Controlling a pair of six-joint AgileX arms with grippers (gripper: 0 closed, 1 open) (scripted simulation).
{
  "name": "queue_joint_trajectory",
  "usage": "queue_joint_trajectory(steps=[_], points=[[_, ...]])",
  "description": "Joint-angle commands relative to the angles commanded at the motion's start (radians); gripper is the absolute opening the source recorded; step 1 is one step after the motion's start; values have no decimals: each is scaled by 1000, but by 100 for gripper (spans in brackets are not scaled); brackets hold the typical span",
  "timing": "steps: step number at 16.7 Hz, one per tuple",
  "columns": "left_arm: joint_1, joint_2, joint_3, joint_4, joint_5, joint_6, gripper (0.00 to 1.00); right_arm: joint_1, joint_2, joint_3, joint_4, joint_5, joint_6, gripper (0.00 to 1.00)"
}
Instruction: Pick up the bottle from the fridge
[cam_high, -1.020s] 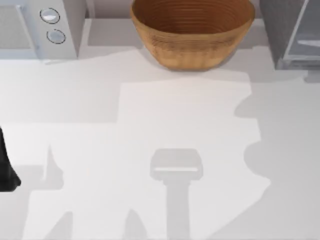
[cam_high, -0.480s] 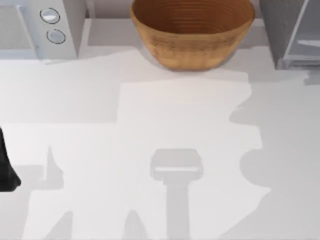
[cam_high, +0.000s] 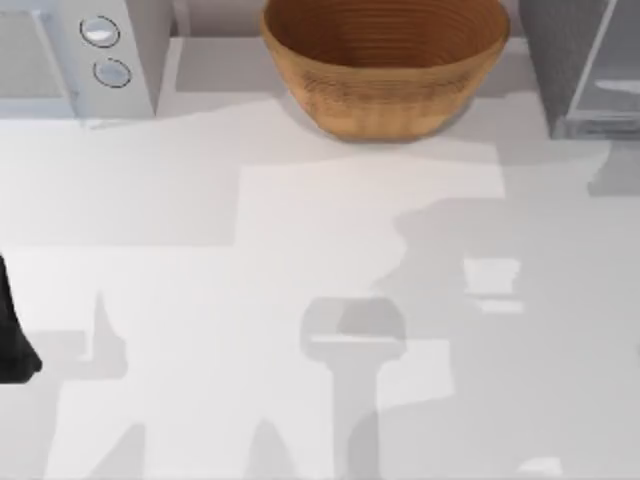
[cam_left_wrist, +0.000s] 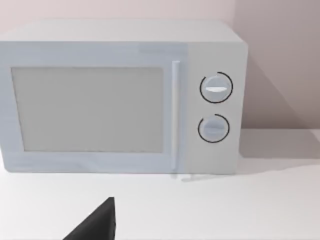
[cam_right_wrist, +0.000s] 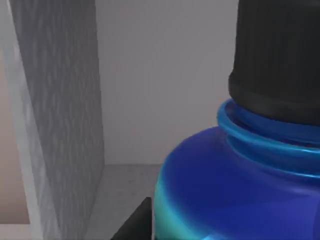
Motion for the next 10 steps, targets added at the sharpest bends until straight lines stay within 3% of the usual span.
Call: queue_joint_trajectory(steps=[10], points=[[0, 0, 0, 0, 0, 0, 100, 124, -1048, -446, -582, 109, 0, 0]])
